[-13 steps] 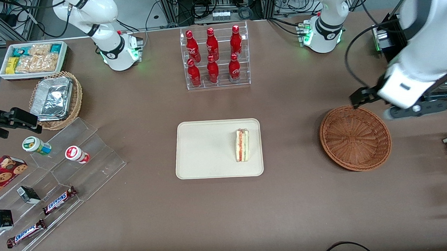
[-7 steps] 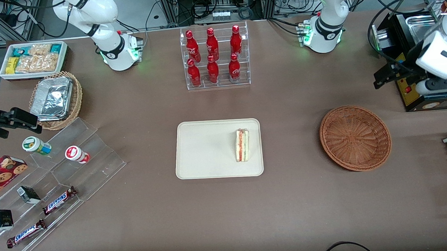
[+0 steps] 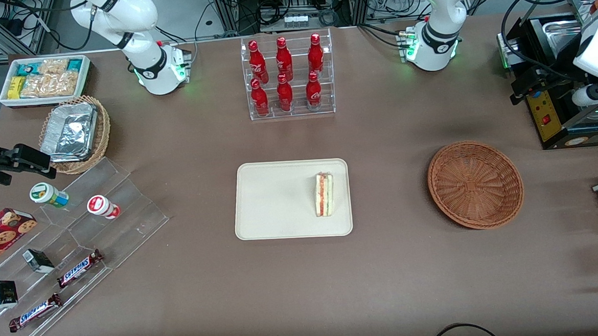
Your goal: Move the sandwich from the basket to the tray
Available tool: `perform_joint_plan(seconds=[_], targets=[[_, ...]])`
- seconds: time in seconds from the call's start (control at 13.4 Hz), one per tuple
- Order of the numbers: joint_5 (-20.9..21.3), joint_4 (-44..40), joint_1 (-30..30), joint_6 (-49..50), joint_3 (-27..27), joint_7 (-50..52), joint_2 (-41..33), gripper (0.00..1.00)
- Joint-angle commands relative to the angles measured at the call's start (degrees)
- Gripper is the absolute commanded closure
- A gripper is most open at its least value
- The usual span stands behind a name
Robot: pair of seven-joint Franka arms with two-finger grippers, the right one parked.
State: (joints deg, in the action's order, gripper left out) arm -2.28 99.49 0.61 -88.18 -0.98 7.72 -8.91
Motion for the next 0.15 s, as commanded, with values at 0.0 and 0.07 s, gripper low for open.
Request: perform_joint_plan(seconds=[0.0,0.07], targets=[[1.92,-1.23,0.18,0.46,0.36,-0.78,-0.14,0.00],[2.10,-1.67,0.18,0.72,0.36,-0.78,-0.06,0.00]])
